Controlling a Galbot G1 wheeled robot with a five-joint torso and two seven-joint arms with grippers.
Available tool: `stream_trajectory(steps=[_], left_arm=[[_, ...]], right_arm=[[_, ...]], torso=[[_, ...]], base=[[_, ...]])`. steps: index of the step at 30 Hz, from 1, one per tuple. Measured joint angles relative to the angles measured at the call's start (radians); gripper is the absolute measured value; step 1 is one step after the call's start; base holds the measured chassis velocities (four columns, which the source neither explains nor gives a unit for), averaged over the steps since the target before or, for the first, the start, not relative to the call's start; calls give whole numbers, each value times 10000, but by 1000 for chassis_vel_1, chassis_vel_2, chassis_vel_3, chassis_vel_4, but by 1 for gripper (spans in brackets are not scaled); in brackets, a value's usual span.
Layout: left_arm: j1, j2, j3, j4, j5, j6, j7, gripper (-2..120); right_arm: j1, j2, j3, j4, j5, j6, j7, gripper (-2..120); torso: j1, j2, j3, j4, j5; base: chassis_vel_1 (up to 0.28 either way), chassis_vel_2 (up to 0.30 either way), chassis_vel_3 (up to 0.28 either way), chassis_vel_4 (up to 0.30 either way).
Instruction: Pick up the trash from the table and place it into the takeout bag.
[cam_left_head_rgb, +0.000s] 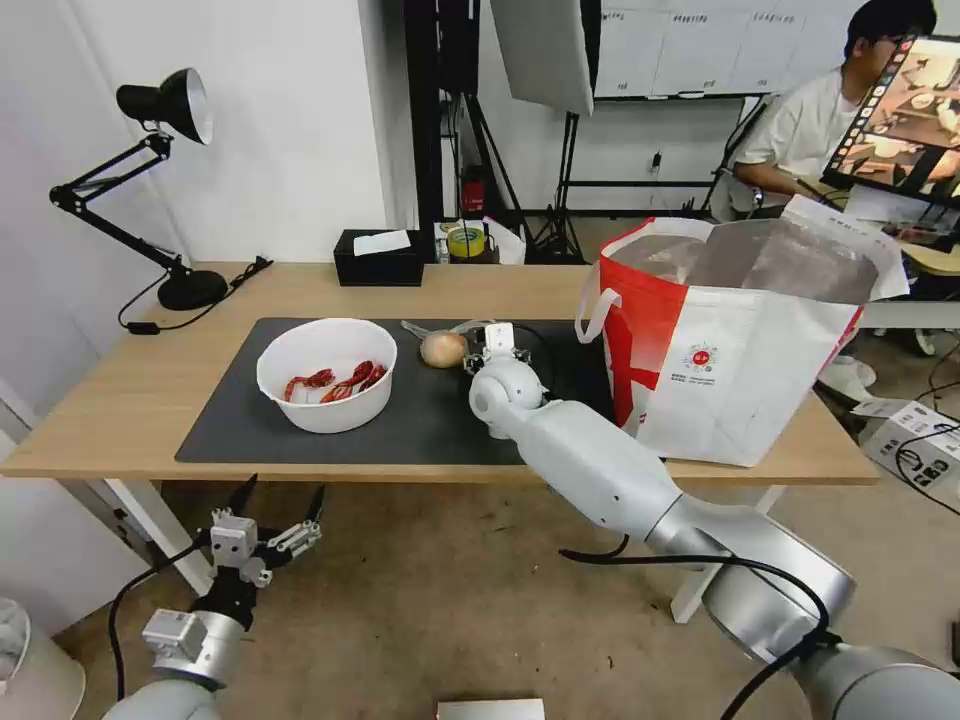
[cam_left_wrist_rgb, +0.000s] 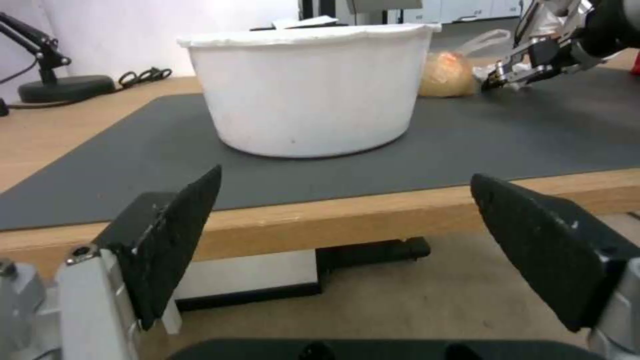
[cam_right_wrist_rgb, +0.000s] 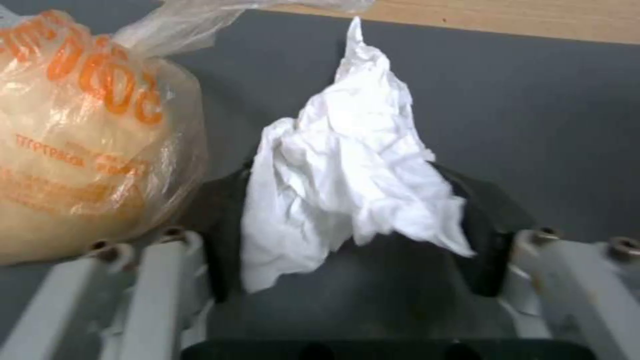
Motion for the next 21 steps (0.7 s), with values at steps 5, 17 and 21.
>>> stream_trajectory(steps=[5, 17, 21], left_arm=[[7, 3, 1, -1, -1, -17, 7, 100], [-29, 36, 100, -10, -24, -22, 5, 100], [-54, 41, 142, -7, -25, -22, -2, 100]], right_arm=[[-95, 9, 68, 34, -45, 26, -18, 43], [-292, -347, 141, 255, -128, 228, -66, 1], [-403, -459, 167, 393, -211, 261, -78, 0]], torso=[[0, 0, -1, 4, 1], [0, 0, -1, -6, 0], [0, 0, 0, 0, 0]], base=[[0, 0, 0, 0], [0, 0, 0, 0], [0, 0, 0, 0]])
